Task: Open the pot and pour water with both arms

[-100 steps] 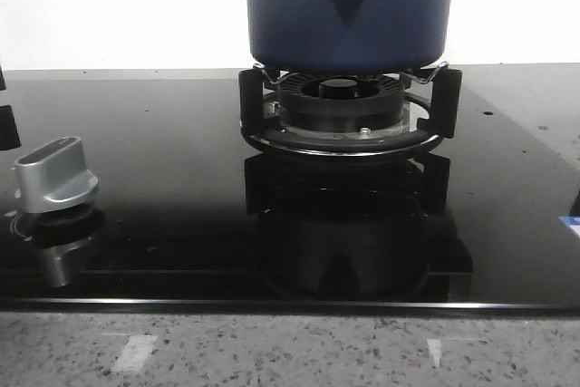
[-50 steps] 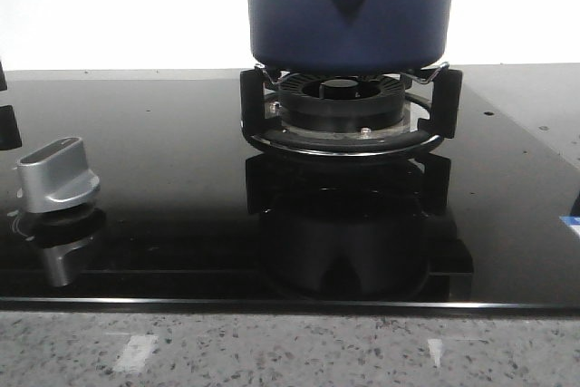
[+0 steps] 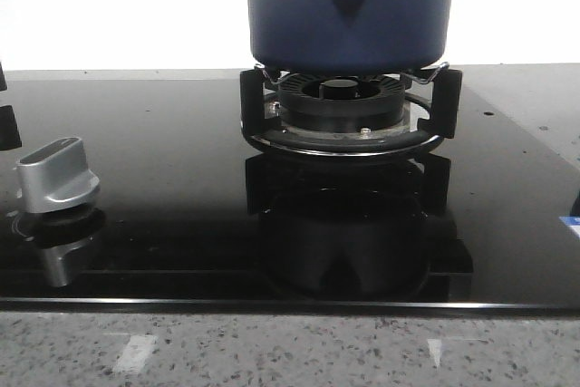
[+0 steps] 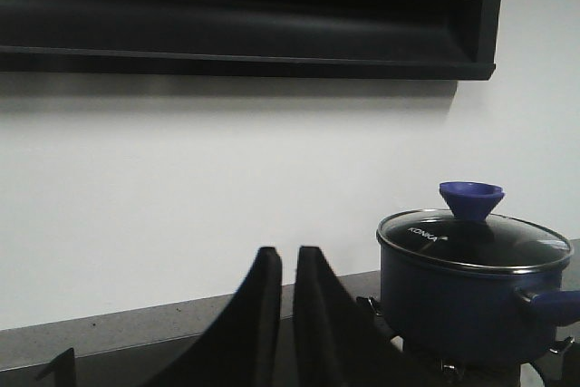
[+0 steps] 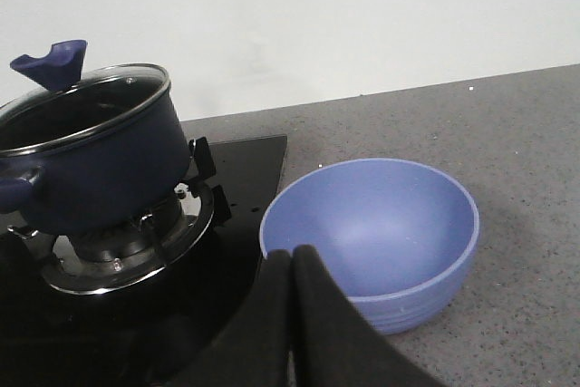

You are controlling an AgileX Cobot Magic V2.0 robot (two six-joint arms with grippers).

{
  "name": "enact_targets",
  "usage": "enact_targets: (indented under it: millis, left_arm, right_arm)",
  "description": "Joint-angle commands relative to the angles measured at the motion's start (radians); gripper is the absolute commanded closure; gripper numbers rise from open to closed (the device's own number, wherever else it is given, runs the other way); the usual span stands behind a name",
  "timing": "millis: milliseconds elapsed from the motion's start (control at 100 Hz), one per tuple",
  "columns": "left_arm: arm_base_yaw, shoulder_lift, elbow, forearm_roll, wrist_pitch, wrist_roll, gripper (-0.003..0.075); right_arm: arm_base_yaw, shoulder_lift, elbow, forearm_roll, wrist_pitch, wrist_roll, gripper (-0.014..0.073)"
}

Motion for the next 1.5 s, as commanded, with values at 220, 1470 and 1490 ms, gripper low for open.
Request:
enact_targets:
  millis: [220, 1470, 1490]
  left_arm:
    - [0.002, 0.009, -0.027, -0.014, 0.010, -0.010, 0.0740]
    - [0.079, -0.062, 0.203, 1.663, -0.005, -1.612, 0.0740]
    - [0.086, -0.072, 0.222, 1.663, -0.022, -1.614, 0.0740]
  right_arm:
    - [0.000, 0.002, -0.019, 0.000, -0.073, -0.011, 0.0668]
    - [0.000, 0.002, -0.019, 0.000, -0.073, -0.011, 0.0668]
    - [0.000, 0.002, -0.019, 0.000, -0.073, -0.011, 0.0668]
